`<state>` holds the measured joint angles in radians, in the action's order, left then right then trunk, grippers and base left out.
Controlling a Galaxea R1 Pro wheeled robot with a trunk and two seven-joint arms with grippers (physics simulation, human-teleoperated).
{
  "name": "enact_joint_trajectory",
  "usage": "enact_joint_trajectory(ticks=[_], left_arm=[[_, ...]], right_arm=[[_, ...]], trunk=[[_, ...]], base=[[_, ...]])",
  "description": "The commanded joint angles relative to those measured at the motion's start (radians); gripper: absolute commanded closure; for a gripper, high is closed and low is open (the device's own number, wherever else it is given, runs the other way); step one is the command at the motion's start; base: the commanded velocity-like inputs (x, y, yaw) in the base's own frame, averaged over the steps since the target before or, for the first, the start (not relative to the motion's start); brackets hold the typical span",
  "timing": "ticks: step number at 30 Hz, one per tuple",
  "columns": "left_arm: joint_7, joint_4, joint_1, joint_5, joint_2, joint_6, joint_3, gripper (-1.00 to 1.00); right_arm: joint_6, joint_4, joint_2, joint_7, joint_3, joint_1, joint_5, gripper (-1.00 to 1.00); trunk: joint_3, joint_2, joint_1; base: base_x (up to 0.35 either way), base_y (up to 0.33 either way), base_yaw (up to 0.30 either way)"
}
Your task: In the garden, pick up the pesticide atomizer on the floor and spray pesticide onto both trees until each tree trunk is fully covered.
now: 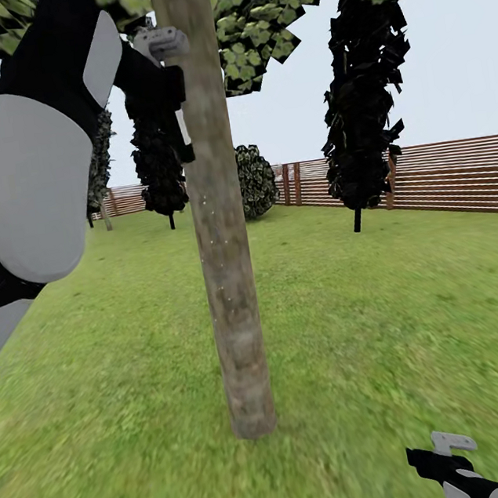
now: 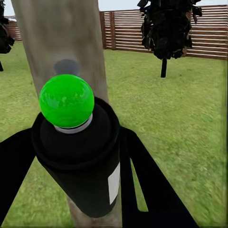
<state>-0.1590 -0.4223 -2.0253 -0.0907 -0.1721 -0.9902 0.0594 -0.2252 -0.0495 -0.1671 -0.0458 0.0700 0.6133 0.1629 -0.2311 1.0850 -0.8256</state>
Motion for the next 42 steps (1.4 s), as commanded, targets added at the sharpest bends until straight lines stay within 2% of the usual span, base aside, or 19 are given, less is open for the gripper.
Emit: enact_joint_trajectory(ticks=[1,7,11,16,18,22,32,36,38,42], left_arm=[[-0.007,0.004,-0.002,-0.01,-0.001,-0.003,0.009,1.0],[-0.007,0.016,-0.002,-0.01,0.0,-0.002,0.017,1.0],[-0.006,0.055,-0.003,-0.011,-0.001,0.0,0.018,1.0],[-0.003,0.176,-0.003,-0.011,-0.002,0.008,0.019,1.0],[-0.002,0.231,-0.003,-0.011,-0.002,0.031,0.019,1.0],[-0.002,0.358,-0.003,-0.011,-0.002,0.132,0.02,1.0],[-0.001,0.392,-0.001,-0.011,-0.002,0.165,0.02,1.0],[-0.002,0.393,0.034,-0.011,-0.002,0.171,0.02,1.0],[-0.002,0.393,0.084,-0.011,-0.002,0.23,0.02,1.0],[-0.001,0.393,0.157,-0.011,-0.002,0.291,0.02,1.0]], right_arm=[[-0.008,-0.004,0.0,0.001,0.007,0.002,0.001,-1.0],[-0.008,-0.004,0.0,0.001,0.007,0.002,0.001,-1.0],[-0.008,-0.004,0.0,0.001,0.007,0.002,0.001,-1.0],[-0.008,-0.004,0.0,0.001,0.007,0.002,0.001,-1.0],[-0.008,-0.004,0.0,0.001,0.007,0.002,0.001,-1.0],[-0.008,-0.004,0.0,0.001,0.007,0.002,0.001,-1.0],[-0.008,-0.004,-0.001,0.001,0.008,0.002,0.001,-1.0],[-0.008,-0.004,-0.001,0.001,0.008,0.002,0.001,-1.0],[-0.008,-0.004,-0.001,0.001,0.008,0.002,0.001,-1.0],[-0.008,-0.004,-0.001,0.001,0.007,0.002,0.001,-1.0]], trunk=[[-0.001,0.001,0.0],[-0.001,0.001,0.0],[-0.001,0.001,0.0],[-0.001,0.001,0.0],[-0.001,0.001,0.0],[-0.001,0.001,0.0],[-0.001,0.001,0.0],[-0.001,0.001,0.0],[-0.001,0.001,0.0],[-0.001,0.001,0.0]], base=[[-0.08,0.0,0.0],[-0.147,0.0,0.0],[-0.182,0.0,0.0],[0.079,0.0,0.0],[0.202,0.0,0.0],[0.203,0.0,0.0],[0.167,0.0,0.0],[0.02,0.0,0.0],[0.005,0.0,0.0],[0.002,0.0,0.0]])
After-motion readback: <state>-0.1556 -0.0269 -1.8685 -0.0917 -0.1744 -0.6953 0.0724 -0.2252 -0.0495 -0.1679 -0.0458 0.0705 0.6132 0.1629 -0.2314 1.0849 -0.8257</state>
